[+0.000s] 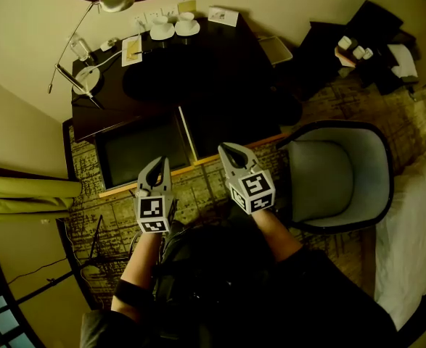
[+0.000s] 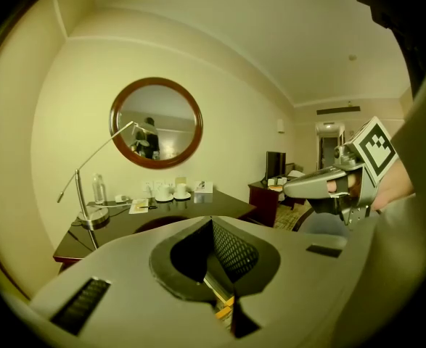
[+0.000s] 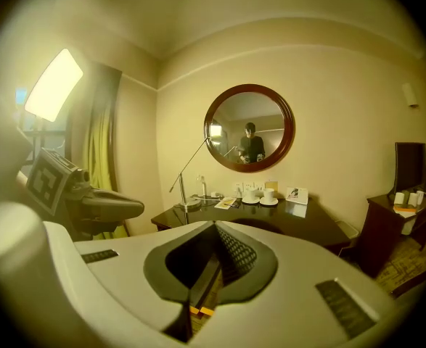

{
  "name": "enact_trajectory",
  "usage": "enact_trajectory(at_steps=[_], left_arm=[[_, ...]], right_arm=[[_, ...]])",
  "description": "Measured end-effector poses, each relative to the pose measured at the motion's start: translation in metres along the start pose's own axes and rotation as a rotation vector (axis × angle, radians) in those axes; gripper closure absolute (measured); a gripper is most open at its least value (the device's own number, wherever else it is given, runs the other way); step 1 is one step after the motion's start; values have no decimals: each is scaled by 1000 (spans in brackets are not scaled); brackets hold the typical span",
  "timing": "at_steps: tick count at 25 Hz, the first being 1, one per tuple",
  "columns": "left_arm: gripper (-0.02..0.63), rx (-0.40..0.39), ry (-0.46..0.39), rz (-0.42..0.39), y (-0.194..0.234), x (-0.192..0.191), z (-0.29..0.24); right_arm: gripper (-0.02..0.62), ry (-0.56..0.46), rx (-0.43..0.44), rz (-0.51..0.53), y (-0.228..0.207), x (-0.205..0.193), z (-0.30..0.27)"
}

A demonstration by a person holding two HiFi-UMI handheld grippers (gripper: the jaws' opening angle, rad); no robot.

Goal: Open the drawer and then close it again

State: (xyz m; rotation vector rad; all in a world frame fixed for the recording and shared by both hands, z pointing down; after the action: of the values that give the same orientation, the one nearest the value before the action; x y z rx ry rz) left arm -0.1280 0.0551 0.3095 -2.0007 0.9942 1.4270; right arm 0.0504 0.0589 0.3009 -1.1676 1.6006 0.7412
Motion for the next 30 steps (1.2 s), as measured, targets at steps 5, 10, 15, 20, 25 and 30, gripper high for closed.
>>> enact_trajectory(at_steps=[5, 10, 15, 20, 25, 30], left_arm=[[604, 0, -19, -3, 0, 3, 4], [604, -6, -20, -15, -6, 4, 2], [604, -19, -16, -16, -13, 5, -1], [604, -54, 5, -43, -22, 4, -12], [604, -95, 28, -55, -42, -3, -38], [604, -168, 78, -66, -77, -27, -75]], right_arm=[[595, 9, 21, -17, 6, -3, -3], [595, 2, 26, -31, 5, -4, -4], [595, 10, 14, -37, 0, -10, -3], [595, 47, -16, -57, -17, -28, -1], [595, 108, -62, -76, -52, -68, -4], [595, 201, -114, -78, -93, -128, 3]])
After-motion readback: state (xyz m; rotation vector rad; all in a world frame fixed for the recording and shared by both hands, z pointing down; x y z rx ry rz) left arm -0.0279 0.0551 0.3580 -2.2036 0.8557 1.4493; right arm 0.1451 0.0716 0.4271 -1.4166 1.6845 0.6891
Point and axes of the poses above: the fingertips, and each gripper's own axes: z backward along the fingers, y to its left, x out of its top, the point moved 3 cm from there along z, backward along the fingers, and after that the axes turned 5 degrees about -x, right-handed, at the moved point
